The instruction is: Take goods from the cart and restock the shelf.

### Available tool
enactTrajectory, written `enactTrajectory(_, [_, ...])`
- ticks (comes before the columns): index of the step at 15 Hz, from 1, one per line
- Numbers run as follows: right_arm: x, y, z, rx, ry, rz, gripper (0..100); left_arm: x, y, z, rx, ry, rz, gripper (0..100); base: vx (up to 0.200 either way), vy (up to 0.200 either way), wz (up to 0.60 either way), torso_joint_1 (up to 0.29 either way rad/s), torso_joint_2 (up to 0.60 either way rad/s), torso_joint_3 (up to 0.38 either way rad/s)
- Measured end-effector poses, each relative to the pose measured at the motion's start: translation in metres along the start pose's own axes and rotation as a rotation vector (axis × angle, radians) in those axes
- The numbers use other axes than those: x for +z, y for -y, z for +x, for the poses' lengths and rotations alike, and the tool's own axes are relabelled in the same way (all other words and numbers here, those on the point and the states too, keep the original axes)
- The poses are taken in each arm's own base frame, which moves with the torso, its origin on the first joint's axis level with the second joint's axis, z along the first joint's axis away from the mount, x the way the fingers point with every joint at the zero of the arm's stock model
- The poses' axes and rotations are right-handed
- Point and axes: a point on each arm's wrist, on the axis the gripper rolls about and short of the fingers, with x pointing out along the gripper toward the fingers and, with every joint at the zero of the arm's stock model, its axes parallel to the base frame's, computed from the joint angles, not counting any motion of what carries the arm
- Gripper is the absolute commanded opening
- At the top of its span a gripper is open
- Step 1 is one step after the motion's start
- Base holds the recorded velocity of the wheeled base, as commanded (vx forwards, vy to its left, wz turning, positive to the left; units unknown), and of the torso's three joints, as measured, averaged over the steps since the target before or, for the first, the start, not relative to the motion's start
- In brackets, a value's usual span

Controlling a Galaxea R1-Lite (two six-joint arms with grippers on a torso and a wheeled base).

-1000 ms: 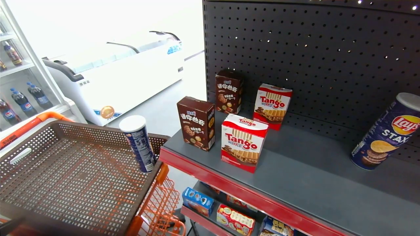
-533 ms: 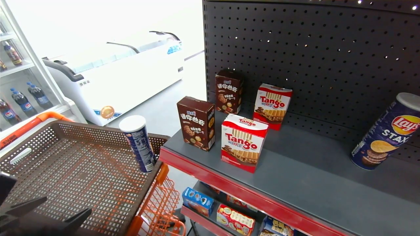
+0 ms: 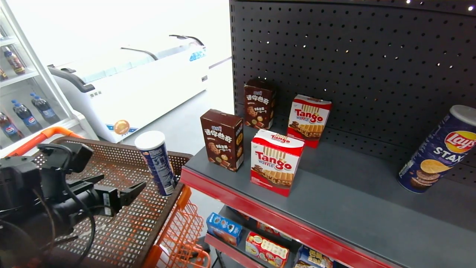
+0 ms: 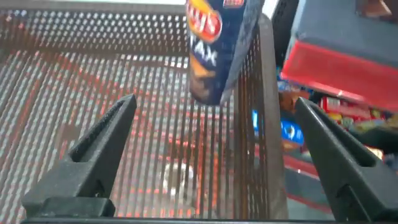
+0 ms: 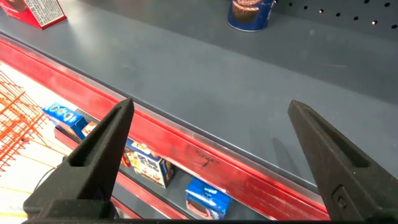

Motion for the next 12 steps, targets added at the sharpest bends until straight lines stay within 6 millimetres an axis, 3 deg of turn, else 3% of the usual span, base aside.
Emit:
enactTrajectory(6, [0.000,0.000,0.000,0.000,0.000,0.000,100,0.001,0.005,0.074,-0.025,0.128,0.016,100,0.000,0.000,0.00,0.000,0.00,0.000])
enactTrajectory(12, [0.000,0.000,0.000,0.000,0.000,0.000,100,-0.007,0.005,0.123,-0.030,0.127,0.019,100,0.000,0.000,0.00,0.000,0.00,0.000])
